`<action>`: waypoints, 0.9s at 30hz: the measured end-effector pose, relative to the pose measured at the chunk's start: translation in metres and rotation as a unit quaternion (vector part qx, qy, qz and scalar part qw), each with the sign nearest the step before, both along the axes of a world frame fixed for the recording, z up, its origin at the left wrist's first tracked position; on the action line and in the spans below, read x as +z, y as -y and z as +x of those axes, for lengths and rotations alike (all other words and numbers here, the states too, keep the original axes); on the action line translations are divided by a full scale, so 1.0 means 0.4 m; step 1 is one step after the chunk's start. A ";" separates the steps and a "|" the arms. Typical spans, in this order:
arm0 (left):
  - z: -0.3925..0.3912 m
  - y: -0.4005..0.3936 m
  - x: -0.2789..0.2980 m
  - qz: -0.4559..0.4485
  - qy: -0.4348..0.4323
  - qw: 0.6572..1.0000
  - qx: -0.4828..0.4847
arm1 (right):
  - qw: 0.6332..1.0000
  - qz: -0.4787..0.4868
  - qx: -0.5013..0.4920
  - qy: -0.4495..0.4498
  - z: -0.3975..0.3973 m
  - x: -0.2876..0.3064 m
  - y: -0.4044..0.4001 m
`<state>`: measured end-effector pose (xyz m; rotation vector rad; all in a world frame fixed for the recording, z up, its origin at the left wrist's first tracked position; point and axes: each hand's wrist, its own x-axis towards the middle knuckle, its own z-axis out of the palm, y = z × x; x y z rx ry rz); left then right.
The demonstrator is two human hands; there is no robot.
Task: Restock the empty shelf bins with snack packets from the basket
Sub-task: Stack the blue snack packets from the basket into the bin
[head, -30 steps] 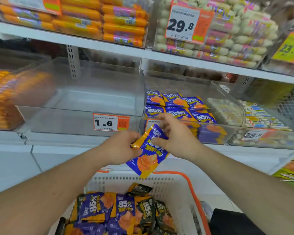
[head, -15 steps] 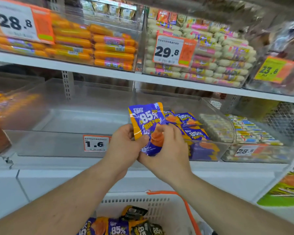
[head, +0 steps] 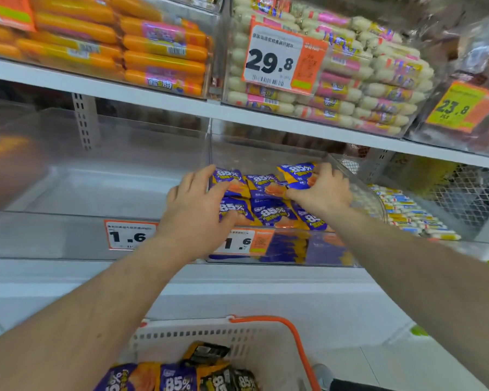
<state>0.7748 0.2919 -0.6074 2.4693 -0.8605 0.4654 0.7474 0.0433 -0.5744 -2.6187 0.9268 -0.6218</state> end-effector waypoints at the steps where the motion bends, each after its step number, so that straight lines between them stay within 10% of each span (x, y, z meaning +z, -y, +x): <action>1: 0.004 0.005 -0.008 0.017 -0.009 1.000 0.011 | 1.000 0.010 -0.017 -0.020 0.020 0.000 0.028; 27: -0.003 0.018 -0.033 0.045 0.031 0.998 0.043 | 0.987 0.013 0.038 -0.158 0.100 -0.063 0.127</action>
